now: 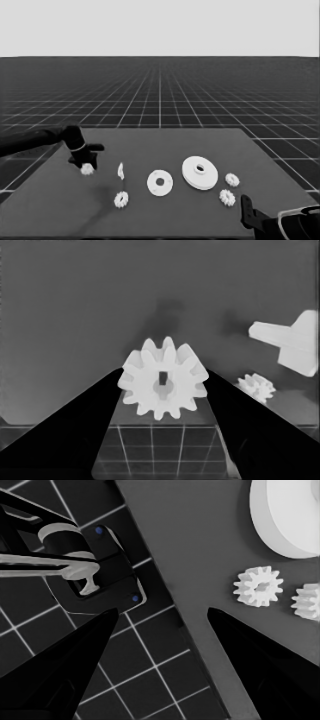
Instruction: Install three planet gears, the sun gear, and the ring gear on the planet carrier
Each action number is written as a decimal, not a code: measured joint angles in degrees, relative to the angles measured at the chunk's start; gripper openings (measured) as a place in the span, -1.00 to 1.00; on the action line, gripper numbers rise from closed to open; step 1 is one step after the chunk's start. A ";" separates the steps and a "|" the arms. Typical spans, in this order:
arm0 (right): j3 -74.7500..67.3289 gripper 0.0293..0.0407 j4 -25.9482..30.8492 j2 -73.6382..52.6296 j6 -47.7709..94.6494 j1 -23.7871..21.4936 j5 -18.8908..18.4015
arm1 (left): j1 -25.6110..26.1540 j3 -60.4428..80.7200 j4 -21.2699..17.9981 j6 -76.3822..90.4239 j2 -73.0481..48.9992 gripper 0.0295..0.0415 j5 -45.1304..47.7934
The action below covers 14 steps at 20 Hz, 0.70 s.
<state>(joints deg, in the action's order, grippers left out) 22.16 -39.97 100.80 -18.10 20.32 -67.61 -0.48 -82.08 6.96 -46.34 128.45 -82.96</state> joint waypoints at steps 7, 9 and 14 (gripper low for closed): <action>0.00 0.61 0.00 0.00 0.00 0.00 0.00 | -0.75 -21.16 1.39 -23.65 44.99 -0.73 -3.85; 0.00 0.61 0.00 0.00 0.00 0.00 0.00 | -0.73 -23.09 1.33 -22.92 46.14 -0.73 -3.75; 0.00 0.61 0.00 0.00 0.00 0.00 0.00 | 6.67 -29.79 7.75 -19.36 48.51 -0.73 -0.19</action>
<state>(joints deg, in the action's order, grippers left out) 22.16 -39.97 100.80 -18.10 20.32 -67.61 6.18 -111.87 14.71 -65.69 176.97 -83.15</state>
